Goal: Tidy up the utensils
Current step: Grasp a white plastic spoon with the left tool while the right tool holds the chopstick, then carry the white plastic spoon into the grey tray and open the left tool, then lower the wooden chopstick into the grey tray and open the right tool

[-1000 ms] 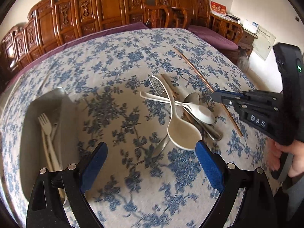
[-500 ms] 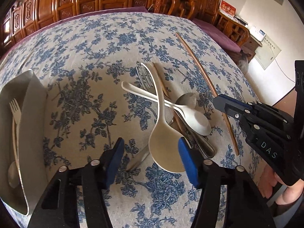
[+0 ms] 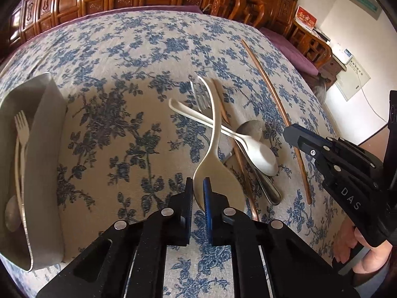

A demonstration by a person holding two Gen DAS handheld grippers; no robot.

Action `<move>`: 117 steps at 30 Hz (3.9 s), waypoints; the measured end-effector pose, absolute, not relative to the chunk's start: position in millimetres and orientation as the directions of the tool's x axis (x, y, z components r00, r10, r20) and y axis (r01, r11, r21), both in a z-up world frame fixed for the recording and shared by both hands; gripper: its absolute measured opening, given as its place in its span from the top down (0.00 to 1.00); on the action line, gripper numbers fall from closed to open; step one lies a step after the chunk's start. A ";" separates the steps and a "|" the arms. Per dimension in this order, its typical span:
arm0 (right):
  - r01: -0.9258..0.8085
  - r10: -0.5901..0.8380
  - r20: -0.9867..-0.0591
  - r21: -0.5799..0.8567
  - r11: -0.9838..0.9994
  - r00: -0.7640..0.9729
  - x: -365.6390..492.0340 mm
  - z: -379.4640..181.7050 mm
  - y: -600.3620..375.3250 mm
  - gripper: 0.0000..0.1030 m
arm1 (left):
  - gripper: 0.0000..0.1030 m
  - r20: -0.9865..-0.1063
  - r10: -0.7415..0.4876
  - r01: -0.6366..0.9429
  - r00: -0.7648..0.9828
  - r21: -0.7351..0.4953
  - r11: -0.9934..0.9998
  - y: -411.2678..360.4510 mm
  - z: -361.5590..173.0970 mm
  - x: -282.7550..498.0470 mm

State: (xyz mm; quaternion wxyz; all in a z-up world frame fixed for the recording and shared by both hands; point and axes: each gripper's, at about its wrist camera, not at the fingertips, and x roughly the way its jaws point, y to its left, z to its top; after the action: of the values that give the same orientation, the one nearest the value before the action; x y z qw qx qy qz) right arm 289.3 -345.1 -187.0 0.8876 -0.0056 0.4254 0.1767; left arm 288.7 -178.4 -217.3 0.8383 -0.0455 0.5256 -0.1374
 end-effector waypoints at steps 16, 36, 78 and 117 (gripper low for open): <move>-0.352 0.330 -0.763 0.144 0.925 0.555 280.0 -186.6 -319.9 0.94 | 0.97 -0.813 -0.203 0.200 0.546 -0.109 0.974 -134.0 -170.2 264.4; -0.351 0.304 -0.766 0.110 0.930 0.567 260.0 -175.6 -278.1 0.94 | 0.97 -0.777 -0.138 0.116 0.614 -0.085 0.990 -43.5 -141.9 244.0; -0.452 0.365 -0.757 0.104 0.886 0.542 225.0 -159.4 -182.2 0.94 | 0.87 -0.798 -0.070 0.040 0.598 -0.057 0.998 28.1 -183.5 239.9; -0.469 0.462 -0.764 0.238 0.851 0.451 295.2 -152.6 -68.7 0.94 | 0.08 -0.706 0.015 -0.083 0.708 -0.062 0.995 105.0 -136.5 237.0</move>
State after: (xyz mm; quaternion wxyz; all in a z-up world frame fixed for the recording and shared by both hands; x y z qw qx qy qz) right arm 295.2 -68.7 -152.6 0.8517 -0.0038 0.4471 0.2731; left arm 237.0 105.0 -136.5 0.9231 -0.0446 0.3811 0.0263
